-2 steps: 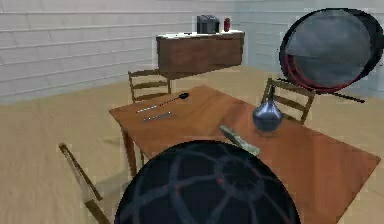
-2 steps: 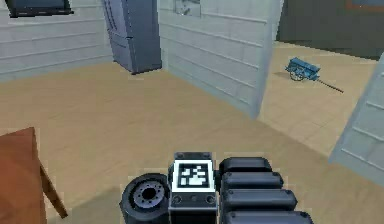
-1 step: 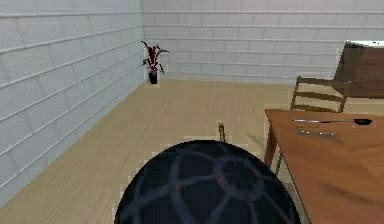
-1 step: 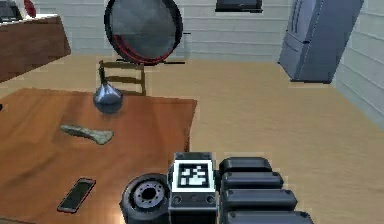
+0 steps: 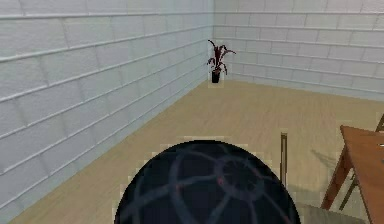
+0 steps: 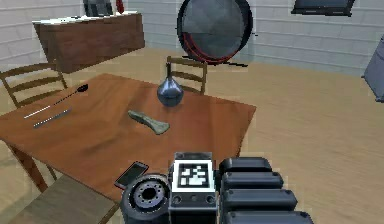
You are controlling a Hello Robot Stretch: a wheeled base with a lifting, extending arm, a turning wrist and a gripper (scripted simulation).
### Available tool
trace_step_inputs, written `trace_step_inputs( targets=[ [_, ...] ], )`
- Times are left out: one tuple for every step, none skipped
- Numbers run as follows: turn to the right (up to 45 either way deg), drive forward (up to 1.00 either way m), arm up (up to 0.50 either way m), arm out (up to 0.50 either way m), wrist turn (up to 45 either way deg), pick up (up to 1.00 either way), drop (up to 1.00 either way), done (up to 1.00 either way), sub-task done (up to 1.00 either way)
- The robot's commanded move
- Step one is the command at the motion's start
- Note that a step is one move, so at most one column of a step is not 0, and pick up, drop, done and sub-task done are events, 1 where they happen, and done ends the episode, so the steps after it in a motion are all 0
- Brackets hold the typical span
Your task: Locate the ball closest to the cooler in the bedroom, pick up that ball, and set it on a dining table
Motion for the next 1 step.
trace_step_inputs(
  targets=[
    [0.0,0.0,0.0,0.48,0.0,0.0,0.0,0.0,0.0]
  ],
)
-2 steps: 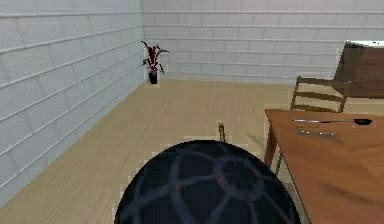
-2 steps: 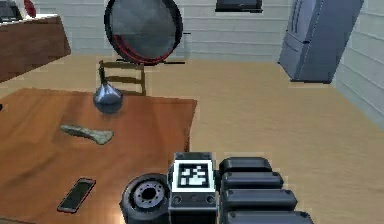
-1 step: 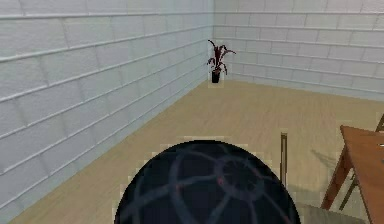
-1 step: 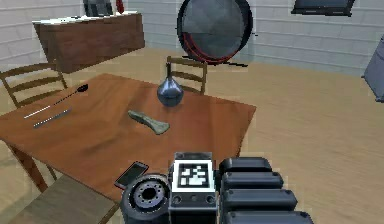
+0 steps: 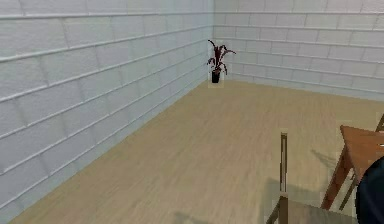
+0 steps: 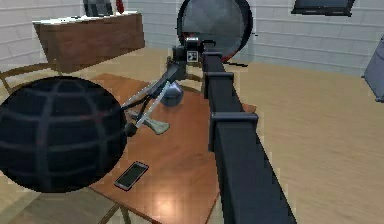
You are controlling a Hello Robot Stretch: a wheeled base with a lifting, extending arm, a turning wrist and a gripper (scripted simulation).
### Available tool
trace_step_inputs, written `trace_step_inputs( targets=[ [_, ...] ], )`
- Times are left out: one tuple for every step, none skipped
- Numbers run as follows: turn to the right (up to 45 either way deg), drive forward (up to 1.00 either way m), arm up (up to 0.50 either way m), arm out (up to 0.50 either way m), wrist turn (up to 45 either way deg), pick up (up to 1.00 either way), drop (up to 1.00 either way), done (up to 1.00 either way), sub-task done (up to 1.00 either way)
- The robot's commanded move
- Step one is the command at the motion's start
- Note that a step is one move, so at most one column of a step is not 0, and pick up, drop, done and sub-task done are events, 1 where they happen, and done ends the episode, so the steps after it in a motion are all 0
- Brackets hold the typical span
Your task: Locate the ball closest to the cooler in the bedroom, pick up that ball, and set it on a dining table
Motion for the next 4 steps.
trace_step_inputs(
  targets=[
    [0.0,0.0,0.0,0.0,39.0,0.0,0.0,0.0,0.0],
    [0.0,0.0,-0.02,0.0,0.0,0.0,0.0,0.0,0.0],
    [0.0,0.0,-0.32,0.0,0.0,0.0,0.0,0.0,0.0],
    [0.0,0.0,0.0,0.0,0.0,0.0,1.0,0.0,0.0]
  ],
)
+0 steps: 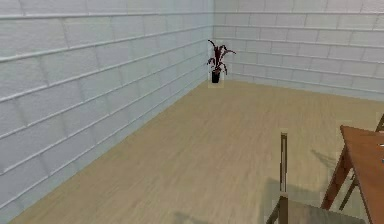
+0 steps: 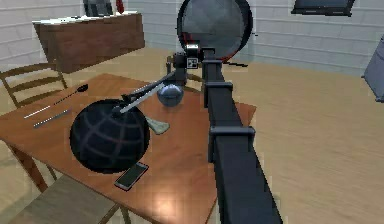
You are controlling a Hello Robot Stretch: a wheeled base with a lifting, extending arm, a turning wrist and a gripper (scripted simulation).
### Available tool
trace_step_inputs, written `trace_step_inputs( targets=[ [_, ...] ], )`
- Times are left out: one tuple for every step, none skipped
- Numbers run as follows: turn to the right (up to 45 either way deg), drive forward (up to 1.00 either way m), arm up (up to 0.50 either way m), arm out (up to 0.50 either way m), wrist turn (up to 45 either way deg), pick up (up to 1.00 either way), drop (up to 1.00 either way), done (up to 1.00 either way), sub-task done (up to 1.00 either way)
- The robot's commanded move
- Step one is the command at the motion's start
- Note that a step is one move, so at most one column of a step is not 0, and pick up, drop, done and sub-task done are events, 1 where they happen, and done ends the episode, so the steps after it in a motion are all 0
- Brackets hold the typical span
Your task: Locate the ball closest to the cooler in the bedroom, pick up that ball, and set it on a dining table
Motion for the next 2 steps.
trace_step_inputs(
  targets=[
    [0.0,0.0,0.02,0.0,0.0,0.0,0.0,0.0,0.0],
    [0.0,0.0,0.0,-0.08,0.0,0.0,0.0,0.0,0.0]
  ],
)
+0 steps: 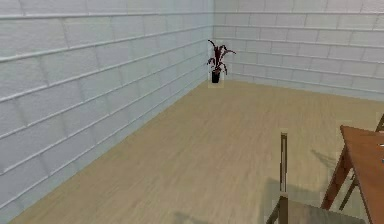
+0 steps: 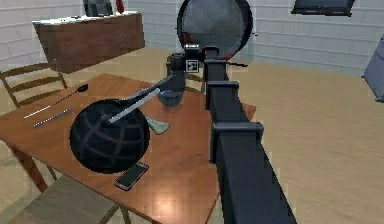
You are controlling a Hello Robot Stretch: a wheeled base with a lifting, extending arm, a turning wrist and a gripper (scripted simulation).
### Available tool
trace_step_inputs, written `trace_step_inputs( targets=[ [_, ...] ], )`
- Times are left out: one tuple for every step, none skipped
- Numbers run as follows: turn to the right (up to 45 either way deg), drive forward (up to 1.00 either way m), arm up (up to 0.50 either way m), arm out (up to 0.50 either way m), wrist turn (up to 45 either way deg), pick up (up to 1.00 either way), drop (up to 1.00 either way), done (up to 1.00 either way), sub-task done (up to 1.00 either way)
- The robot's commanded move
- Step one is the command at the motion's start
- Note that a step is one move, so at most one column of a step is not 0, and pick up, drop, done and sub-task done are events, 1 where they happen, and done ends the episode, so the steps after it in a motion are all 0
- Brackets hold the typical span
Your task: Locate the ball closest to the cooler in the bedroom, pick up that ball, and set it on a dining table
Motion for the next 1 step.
trace_step_inputs(
  targets=[
    [0.0,0.0,0.0,0.0,0.0,0.0,0.0,1.0,0.0]
  ],
)
